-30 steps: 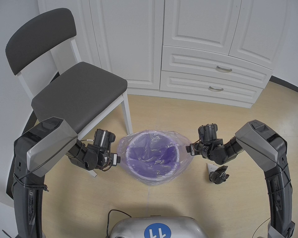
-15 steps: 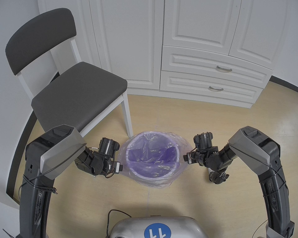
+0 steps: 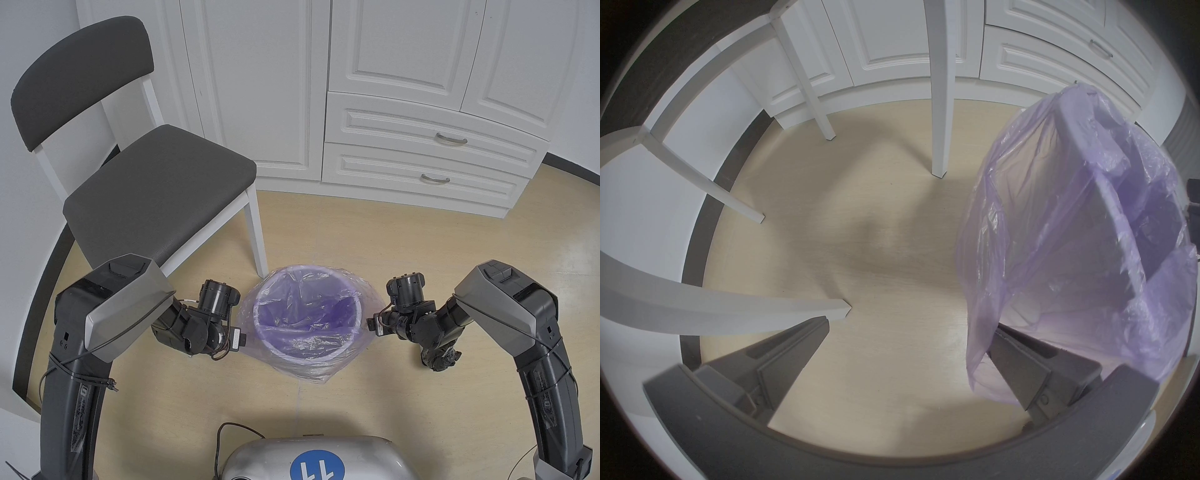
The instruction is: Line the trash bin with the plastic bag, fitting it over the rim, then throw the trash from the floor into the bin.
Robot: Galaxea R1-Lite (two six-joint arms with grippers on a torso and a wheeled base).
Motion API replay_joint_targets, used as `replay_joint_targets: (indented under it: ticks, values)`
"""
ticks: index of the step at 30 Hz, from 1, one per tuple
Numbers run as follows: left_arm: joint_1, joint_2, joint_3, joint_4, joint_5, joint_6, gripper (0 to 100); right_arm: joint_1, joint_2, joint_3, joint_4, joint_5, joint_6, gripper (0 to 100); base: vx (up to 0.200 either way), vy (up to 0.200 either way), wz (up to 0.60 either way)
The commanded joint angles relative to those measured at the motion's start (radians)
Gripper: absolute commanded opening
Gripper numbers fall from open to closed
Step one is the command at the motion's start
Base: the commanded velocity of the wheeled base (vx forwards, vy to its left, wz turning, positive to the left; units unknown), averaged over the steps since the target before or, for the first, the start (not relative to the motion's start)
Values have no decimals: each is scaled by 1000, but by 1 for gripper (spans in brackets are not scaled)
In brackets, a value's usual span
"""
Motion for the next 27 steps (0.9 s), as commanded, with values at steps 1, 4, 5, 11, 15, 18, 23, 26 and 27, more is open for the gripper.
replay_joint_targets:
  ticks: [1, 4, 5, 11, 15, 18, 23, 26, 27]
  values:
    - [6, -57, 32, 4, -4, 5, 100, -2, -64, 41, -1, -1, 0, 100, 0, 0, 0]
    - [5, -111, 81, 3, -12, 11, 100, 0, -133, 97, -1, -1, -14, 100, 0, 0, 0]
    - [3, -136, 101, 3, -24, 14, 100, 0, -166, 128, -1, -1, -29, 100, 0, 0, 0]
    - [8, -252, 213, 1, -63, 107, 100, 1, -328, 269, -5, 2, -89, 100, 0, 0, 0]
    - [6, -306, 276, 1, -64, 157, 100, 24, -402, 337, -17, 2, -100, 100, 0, 0, 0]
    - [-5, -355, 316, -2, -70, 167, 100, 58, -428, 361, -20, 1, -86, 100, 0, 0, 0]
    - [-38, -498, 386, -13, -72, 167, 100, 139, -454, 390, -83, -14, 11, 100, 0, 0, 0]
    - [-35, -584, 402, -14, -73, 164, 100, 178, -454, 364, -80, -14, 31, 100, 0, 0, 0]
    - [-31, -610, 405, -14, -73, 164, 100, 189, -449, 343, -77, -13, 31, 100, 0, 0, 0]
